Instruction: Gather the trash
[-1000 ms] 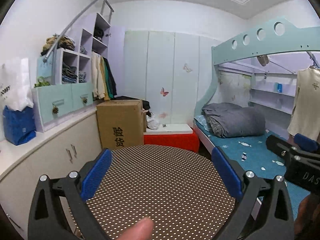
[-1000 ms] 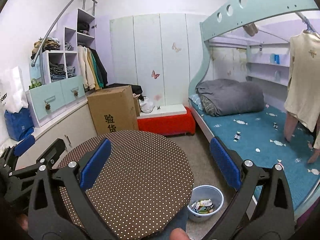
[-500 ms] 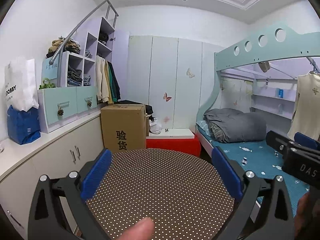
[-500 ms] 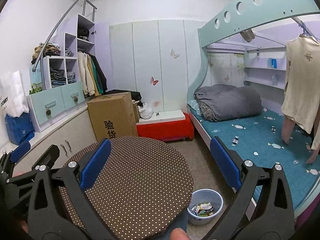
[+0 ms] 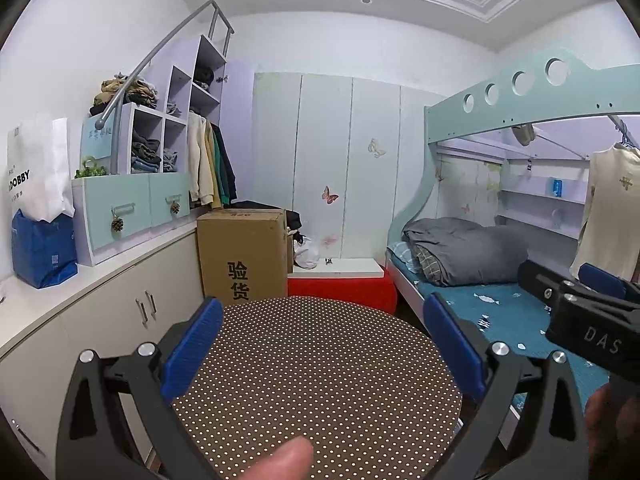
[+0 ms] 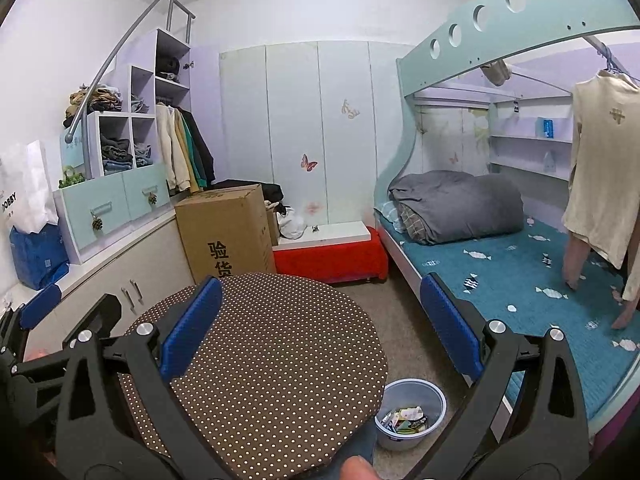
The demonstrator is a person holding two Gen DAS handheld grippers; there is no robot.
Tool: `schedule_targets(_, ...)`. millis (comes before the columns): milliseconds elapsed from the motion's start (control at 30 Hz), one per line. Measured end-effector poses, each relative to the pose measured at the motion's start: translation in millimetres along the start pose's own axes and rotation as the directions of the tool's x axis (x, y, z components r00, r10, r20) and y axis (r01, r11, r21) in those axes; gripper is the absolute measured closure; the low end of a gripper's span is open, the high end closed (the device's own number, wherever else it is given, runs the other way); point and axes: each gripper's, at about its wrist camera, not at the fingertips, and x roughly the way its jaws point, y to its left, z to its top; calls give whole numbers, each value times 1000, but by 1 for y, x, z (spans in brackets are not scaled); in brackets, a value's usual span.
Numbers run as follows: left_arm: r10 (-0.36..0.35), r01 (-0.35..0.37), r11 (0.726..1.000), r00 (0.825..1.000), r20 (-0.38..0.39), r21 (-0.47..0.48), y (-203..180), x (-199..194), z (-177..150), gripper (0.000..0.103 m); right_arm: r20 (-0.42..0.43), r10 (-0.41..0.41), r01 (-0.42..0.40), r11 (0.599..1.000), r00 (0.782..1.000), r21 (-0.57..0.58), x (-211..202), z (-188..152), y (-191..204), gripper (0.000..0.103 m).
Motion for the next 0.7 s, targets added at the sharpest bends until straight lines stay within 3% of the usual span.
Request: schedule_targets(700, 5, -5, 1000, 1000, 13, 5, -2, -3, -3, 5, -5, 0, 0, 1000, 1000, 7, 3, -3, 0, 6)
